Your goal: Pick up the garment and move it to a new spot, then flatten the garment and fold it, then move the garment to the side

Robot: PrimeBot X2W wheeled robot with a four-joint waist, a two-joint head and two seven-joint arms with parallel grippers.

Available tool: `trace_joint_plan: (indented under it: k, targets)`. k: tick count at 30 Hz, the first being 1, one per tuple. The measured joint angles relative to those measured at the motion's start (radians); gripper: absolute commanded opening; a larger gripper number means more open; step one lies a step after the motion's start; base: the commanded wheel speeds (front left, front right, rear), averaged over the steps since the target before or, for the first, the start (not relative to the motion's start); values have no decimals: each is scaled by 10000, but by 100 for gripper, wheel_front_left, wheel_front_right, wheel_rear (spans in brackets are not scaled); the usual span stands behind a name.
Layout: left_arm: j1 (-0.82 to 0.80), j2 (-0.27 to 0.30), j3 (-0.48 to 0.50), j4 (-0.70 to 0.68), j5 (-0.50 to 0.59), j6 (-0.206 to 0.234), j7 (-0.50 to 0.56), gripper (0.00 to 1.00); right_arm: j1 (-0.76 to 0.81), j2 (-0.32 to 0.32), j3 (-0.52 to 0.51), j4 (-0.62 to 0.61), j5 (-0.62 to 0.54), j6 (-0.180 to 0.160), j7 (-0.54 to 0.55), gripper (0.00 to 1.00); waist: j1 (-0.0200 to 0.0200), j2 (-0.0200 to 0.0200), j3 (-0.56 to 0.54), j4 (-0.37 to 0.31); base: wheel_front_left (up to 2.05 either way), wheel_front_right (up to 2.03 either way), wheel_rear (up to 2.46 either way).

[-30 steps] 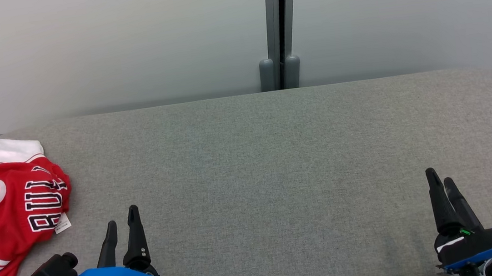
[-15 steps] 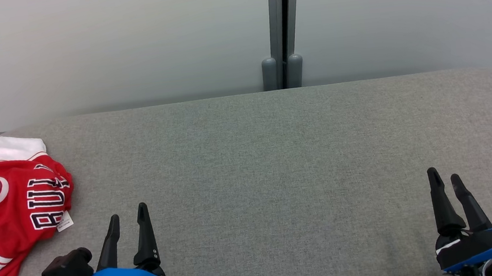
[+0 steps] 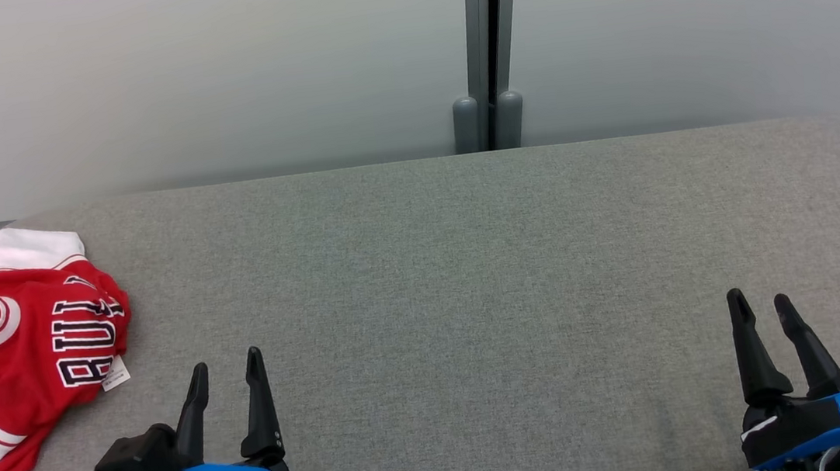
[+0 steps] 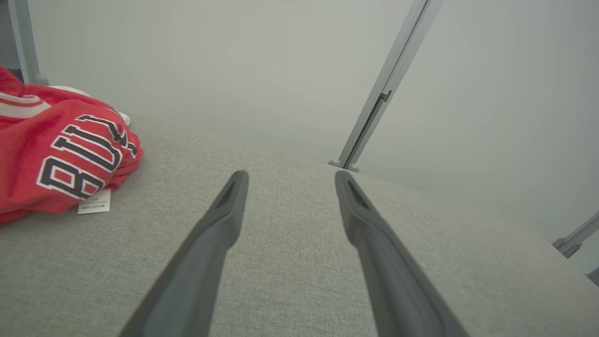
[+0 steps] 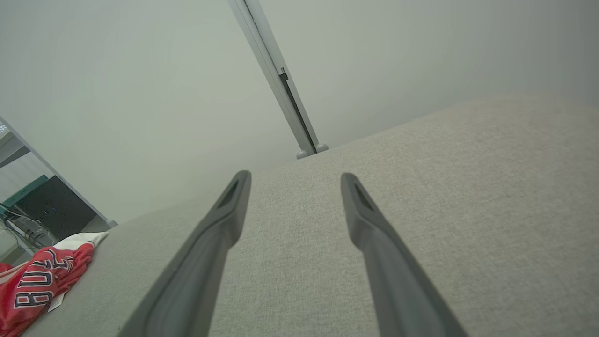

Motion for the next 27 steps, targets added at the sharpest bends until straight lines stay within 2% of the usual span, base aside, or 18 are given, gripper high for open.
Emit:
trace_joint_plan:
  k: [9,22,27]
  targets:
    - [83,27,-146,-56,740,171,-224,100,39,-6,-48,-82,-857,0,-111,100,0,-1,17,43,0,0,0]
    - [314,-203,132,-454,1147,155,-500,100,151,-19,-92,-79,-1607,0,-259,100,0,-1,-72,189,0,0,0]
    - [393,-234,180,-696,1476,-44,-604,100,187,-21,-33,-86,-1919,2,-336,100,-1,0,-67,259,0,0,0]
